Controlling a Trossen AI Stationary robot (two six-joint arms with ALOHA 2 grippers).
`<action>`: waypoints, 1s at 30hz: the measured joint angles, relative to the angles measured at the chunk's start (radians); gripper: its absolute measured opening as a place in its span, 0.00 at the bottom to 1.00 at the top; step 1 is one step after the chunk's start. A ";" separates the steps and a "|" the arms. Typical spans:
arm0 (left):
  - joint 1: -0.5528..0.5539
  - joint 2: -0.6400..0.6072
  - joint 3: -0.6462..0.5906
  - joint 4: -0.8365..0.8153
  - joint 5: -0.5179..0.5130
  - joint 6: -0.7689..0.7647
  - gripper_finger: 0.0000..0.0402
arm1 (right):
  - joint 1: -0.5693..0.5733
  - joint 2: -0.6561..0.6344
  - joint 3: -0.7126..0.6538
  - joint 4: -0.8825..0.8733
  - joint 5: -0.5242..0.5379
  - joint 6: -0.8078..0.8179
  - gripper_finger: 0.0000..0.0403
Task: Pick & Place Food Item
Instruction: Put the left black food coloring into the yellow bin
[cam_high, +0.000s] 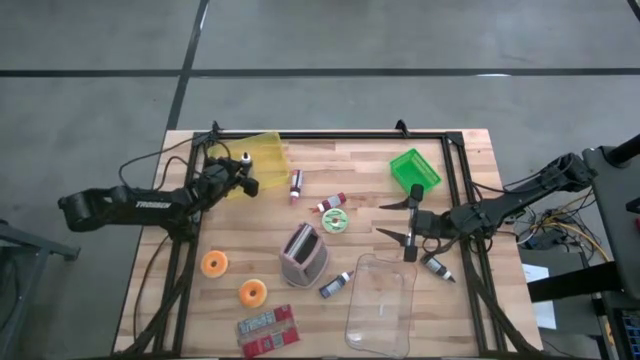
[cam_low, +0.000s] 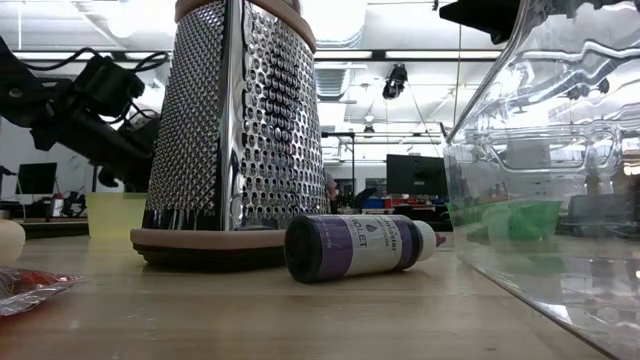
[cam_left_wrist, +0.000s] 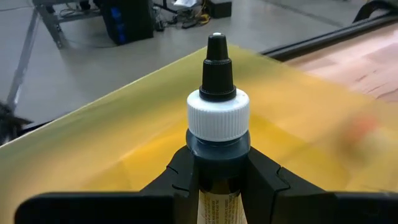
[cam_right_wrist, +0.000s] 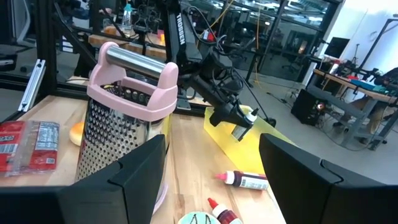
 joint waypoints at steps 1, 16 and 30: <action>0.000 0.000 0.000 0.010 0.004 0.000 0.19 | 0.000 0.000 0.000 0.000 0.000 0.000 0.63; 0.031 0.000 -0.052 0.183 -0.081 -0.013 0.19 | 0.000 0.000 -0.001 0.000 -0.001 -0.002 0.63; 0.099 0.150 -0.054 0.250 -0.126 -0.031 0.19 | 0.000 0.000 -0.001 0.001 -0.001 -0.007 0.63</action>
